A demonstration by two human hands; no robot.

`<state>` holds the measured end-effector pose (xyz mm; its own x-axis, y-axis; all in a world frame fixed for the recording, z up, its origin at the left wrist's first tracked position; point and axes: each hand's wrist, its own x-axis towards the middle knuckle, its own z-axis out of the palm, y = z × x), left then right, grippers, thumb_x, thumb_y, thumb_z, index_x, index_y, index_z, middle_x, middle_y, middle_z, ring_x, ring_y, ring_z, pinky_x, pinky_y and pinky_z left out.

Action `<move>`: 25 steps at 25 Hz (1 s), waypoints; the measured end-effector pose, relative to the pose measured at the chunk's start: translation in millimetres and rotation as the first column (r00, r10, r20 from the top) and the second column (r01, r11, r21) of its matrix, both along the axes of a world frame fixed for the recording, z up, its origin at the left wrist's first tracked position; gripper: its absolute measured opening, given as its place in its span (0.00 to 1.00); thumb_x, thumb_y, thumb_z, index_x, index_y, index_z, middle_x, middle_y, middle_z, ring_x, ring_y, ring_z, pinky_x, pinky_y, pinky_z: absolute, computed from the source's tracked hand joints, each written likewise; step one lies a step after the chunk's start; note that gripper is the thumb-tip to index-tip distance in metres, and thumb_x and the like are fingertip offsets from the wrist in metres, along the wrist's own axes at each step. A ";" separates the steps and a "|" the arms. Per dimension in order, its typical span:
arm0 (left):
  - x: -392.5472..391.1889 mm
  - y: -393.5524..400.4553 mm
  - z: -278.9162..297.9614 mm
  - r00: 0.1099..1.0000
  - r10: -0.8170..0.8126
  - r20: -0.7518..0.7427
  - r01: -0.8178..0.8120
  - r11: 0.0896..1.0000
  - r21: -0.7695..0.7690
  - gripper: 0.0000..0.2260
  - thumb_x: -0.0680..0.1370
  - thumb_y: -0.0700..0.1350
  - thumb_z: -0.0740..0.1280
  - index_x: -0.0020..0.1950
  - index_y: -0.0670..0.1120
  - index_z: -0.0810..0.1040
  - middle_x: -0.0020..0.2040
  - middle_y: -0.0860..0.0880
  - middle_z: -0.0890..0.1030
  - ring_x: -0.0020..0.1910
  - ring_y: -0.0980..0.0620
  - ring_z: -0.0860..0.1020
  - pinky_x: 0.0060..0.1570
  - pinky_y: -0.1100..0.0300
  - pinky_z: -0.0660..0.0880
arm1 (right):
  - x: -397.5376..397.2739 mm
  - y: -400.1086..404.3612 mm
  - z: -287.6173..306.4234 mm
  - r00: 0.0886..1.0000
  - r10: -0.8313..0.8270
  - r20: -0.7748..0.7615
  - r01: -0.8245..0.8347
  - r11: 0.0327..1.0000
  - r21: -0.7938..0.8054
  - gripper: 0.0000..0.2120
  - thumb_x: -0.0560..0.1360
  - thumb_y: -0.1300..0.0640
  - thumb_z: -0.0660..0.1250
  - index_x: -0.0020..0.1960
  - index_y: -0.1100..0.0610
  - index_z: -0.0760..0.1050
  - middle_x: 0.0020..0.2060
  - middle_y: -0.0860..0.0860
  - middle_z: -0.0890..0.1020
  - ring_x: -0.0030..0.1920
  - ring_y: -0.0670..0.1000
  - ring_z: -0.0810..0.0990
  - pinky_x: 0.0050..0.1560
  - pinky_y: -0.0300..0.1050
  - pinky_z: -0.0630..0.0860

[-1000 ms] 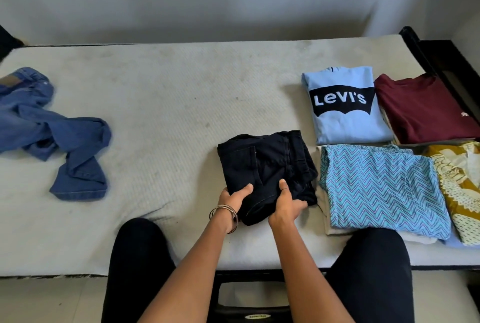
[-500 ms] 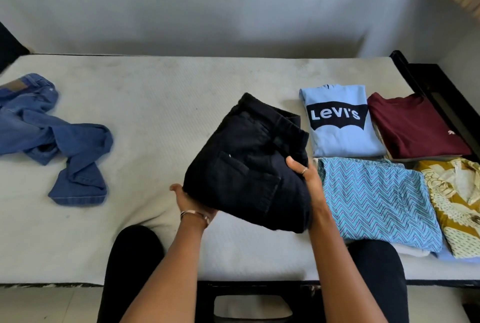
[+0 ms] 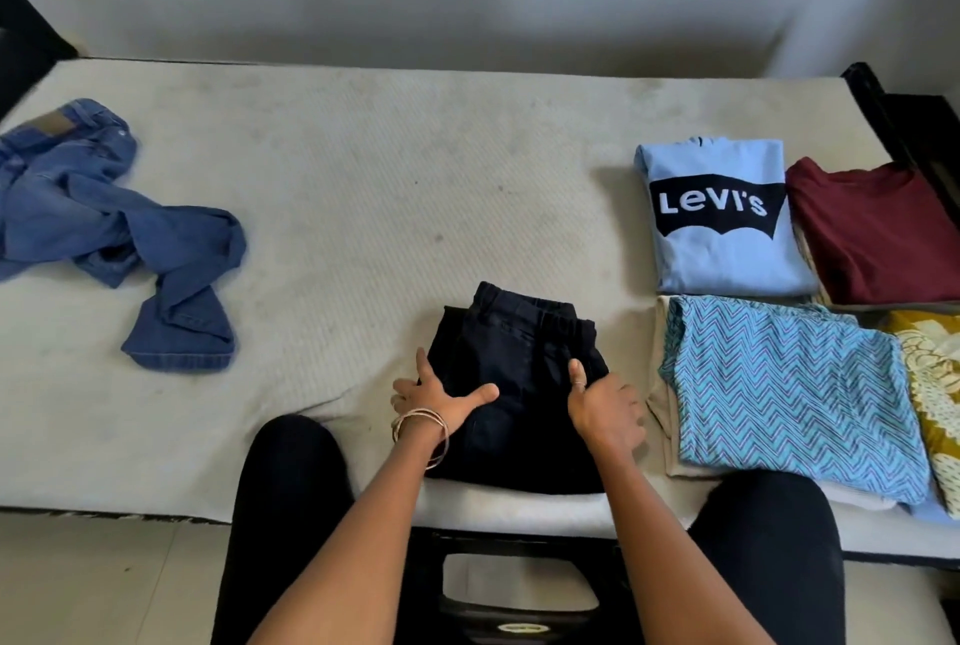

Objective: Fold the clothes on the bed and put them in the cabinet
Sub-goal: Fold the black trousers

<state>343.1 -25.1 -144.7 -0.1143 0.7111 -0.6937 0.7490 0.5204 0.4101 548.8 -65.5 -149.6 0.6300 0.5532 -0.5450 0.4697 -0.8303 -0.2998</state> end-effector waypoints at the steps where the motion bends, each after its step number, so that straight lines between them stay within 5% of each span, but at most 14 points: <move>1: 8.0 -0.3 -0.5 0.990 -0.053 -0.130 0.062 0.996 0.063 0.50 0.63 0.75 0.67 0.76 0.54 0.53 0.69 0.42 0.60 0.67 0.37 0.65 0.61 0.41 0.68 | -4.0 2.9 1.4 1.000 0.001 0.011 -0.001 1.000 0.006 0.35 0.79 0.32 0.47 0.67 0.61 0.65 0.67 0.62 0.68 0.68 0.64 0.66 0.65 0.61 0.64; 5: 25.4 3.5 -6.6 0.953 -0.122 -0.279 0.155 0.983 0.102 0.31 0.72 0.72 0.57 0.63 0.50 0.73 0.67 0.46 0.65 0.66 0.39 0.66 0.58 0.41 0.69 | 3.5 6.2 -6.1 0.991 0.073 0.110 -0.083 0.993 0.083 0.35 0.79 0.35 0.42 0.65 0.63 0.67 0.64 0.62 0.69 0.66 0.64 0.67 0.59 0.62 0.69; 10: 3.6 19.8 -29.4 0.992 0.031 -0.120 -0.017 0.993 0.116 0.44 0.58 0.85 0.47 0.40 0.47 0.77 0.46 0.45 0.80 0.52 0.40 0.77 0.52 0.43 0.76 | 13.3 4.5 -14.5 0.996 0.014 0.085 -0.024 0.991 0.129 0.37 0.78 0.32 0.44 0.63 0.63 0.69 0.63 0.63 0.72 0.65 0.65 0.68 0.60 0.60 0.69; 14: 10.0 16.0 -13.8 0.976 0.216 0.006 -0.213 0.958 0.191 0.34 0.72 0.71 0.59 0.65 0.46 0.69 0.66 0.40 0.65 0.64 0.36 0.68 0.62 0.42 0.67 | 19.0 2.3 -22.2 0.994 -0.094 -0.051 0.101 0.982 0.161 0.41 0.74 0.26 0.46 0.63 0.62 0.69 0.59 0.63 0.76 0.58 0.64 0.75 0.58 0.58 0.73; 16: 11.0 11.4 -6.0 0.963 0.228 0.142 -0.251 0.953 0.169 0.39 0.73 0.67 0.63 0.76 0.48 0.55 0.71 0.39 0.61 0.66 0.35 0.68 0.64 0.43 0.67 | 23.9 2.8 -19.2 0.950 -0.175 -0.260 0.214 0.968 0.131 0.48 0.69 0.21 0.50 0.63 0.64 0.70 0.57 0.61 0.79 0.54 0.61 0.78 0.56 0.55 0.75; 18: 7.8 10.0 -6.0 0.956 0.207 0.206 -0.224 0.973 0.063 0.44 0.71 0.68 0.65 0.78 0.46 0.53 0.73 0.39 0.64 0.69 0.38 0.68 0.67 0.46 0.67 | 28.6 3.9 -12.5 0.838 -0.246 -0.487 0.320 0.945 0.073 0.52 0.66 0.20 0.55 0.69 0.64 0.69 0.63 0.60 0.77 0.61 0.61 0.76 0.61 0.54 0.73; 21: 2.8 9.6 -5.9 0.976 0.134 0.174 -0.146 0.988 0.058 0.32 0.64 0.68 0.73 0.55 0.43 0.79 0.53 0.44 0.82 0.54 0.42 0.79 0.57 0.48 0.76 | 29.3 6.5 0.4 0.765 -0.177 -0.620 0.306 0.946 0.108 0.47 0.71 0.26 0.61 0.72 0.65 0.67 0.69 0.58 0.73 0.68 0.60 0.72 0.68 0.53 0.70; 23: 10.2 6.2 6.5 0.913 0.245 0.327 -0.292 0.950 0.105 0.22 0.65 0.63 0.76 0.43 0.45 0.81 0.43 0.46 0.84 0.47 0.43 0.82 0.53 0.48 0.78 | 34.7 6.8 16.9 0.769 -0.116 -0.628 0.292 0.938 0.185 0.40 0.74 0.30 0.62 0.68 0.64 0.72 0.63 0.55 0.77 0.64 0.58 0.76 0.64 0.49 0.73; 25: 23.8 6.8 25.0 0.852 0.283 0.440 -0.371 0.920 0.125 0.16 0.69 0.59 0.75 0.41 0.46 0.80 0.42 0.46 0.83 0.47 0.44 0.81 0.53 0.50 0.78 | 51.5 7.4 36.5 0.755 -0.026 -0.655 0.276 0.919 0.281 0.33 0.74 0.33 0.64 0.62 0.60 0.78 0.57 0.52 0.82 0.56 0.53 0.81 0.61 0.48 0.76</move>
<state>366.9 -18.2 -119.7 -0.1045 0.8094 -0.5779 0.2937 0.5803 0.7596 600.2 -58.1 -113.1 0.3047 0.7062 -0.6391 -0.0526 -0.6575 -0.7516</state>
